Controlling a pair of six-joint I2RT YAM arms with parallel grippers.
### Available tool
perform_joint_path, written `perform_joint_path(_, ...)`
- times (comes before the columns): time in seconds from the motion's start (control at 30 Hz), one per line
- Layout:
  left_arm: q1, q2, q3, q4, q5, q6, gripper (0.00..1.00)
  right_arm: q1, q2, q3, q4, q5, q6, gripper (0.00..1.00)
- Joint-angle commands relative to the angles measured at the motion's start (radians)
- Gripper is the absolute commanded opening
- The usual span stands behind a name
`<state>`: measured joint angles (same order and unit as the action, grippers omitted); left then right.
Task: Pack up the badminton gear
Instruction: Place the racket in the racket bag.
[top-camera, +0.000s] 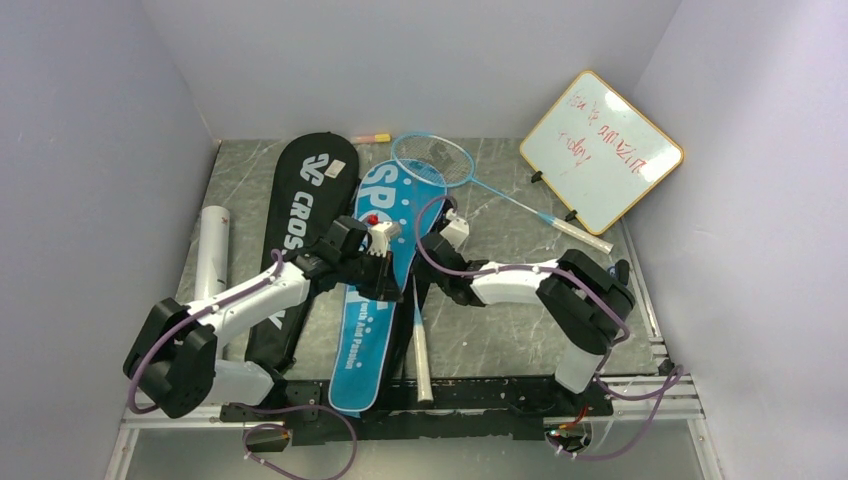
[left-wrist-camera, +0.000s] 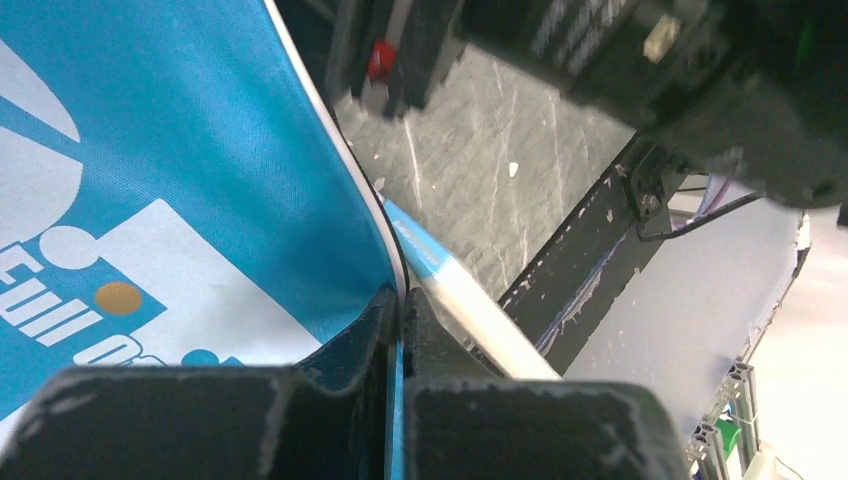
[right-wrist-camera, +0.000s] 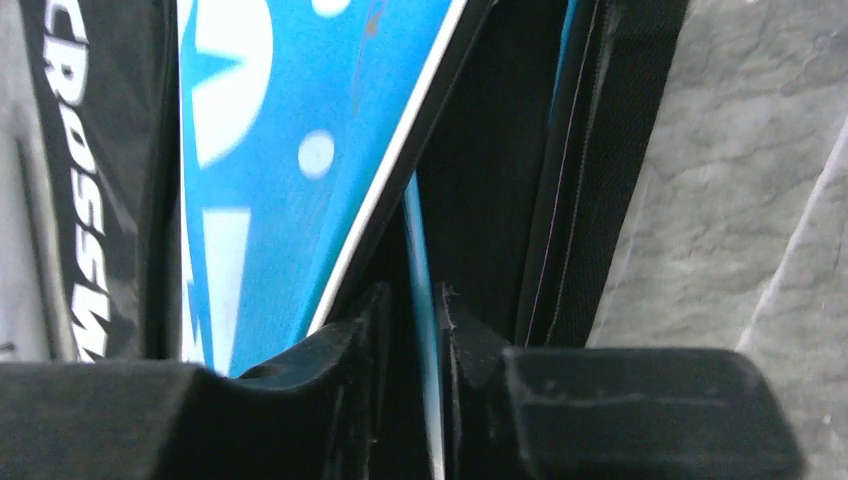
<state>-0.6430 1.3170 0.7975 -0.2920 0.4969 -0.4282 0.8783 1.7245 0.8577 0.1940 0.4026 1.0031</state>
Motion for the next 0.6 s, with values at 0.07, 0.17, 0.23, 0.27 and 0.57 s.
perform_joint_path(0.07,-0.016,-0.012,-0.002,-0.024,-0.011,-0.011,0.05,-0.068,-0.036,-0.034,0.211,-0.112,0.022,0.43)
perform_joint_path(0.17,-0.016,0.013,-0.009,-0.009,-0.050,-0.012,0.05,-0.085,-0.099,-0.070,0.138,-0.197,-0.035,0.53)
perform_joint_path(0.23,-0.017,0.030,-0.014,0.009,-0.066,-0.015,0.05,-0.099,-0.139,-0.110,0.111,-0.272,-0.085,0.52)
perform_joint_path(0.27,-0.016,0.038,-0.016,0.018,-0.069,-0.016,0.05,-0.106,-0.162,-0.137,0.110,-0.328,-0.114,0.49)
perform_joint_path(0.57,-0.017,0.091,-0.028,0.070,-0.069,-0.005,0.05,-0.111,-0.365,-0.343,0.005,-0.662,-0.212,0.47)
